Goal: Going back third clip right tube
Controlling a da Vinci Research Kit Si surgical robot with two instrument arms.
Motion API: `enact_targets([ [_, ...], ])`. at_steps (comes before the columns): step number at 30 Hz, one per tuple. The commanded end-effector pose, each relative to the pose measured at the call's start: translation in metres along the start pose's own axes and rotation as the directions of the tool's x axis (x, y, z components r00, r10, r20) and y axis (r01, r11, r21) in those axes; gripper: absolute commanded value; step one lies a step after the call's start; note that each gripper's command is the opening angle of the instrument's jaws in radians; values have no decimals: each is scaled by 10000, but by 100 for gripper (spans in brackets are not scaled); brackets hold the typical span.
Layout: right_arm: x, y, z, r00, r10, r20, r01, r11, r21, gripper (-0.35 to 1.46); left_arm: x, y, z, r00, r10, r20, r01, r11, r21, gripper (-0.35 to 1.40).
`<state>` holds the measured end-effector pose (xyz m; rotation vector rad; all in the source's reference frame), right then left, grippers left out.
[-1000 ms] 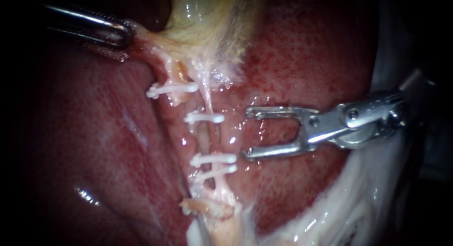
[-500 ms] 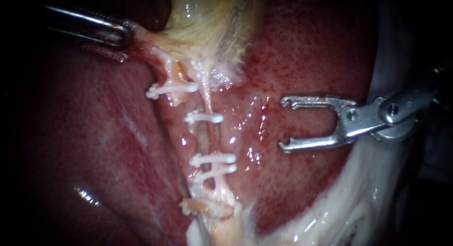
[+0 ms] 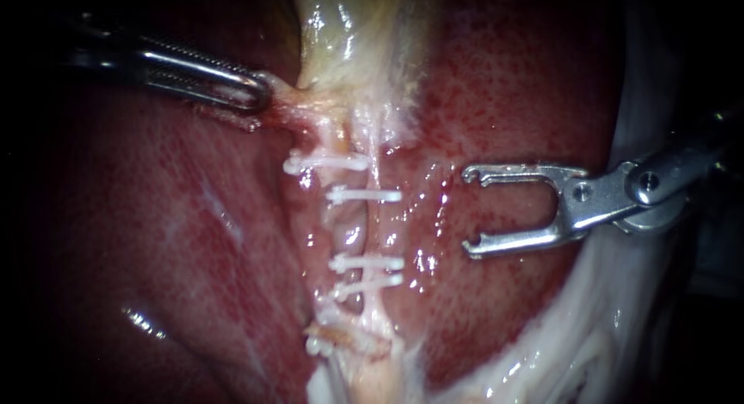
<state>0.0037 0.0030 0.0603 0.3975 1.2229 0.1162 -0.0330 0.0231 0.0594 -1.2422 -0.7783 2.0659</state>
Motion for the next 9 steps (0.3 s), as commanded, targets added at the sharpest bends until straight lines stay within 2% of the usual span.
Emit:
enact_targets([
  [1, 0, 0, 0, 10000, 2, -6, -2, 10000, 3, 50, 1, -1, 0, 10000, 5, 0, -5, 10000, -1, -35],
  [9, 3, -2, 1, 10000, 1, -27, -1, 10000, 75, 50, 4, 1, -4, 10000, -13, 1, 13, 10000, -22, -35],
])
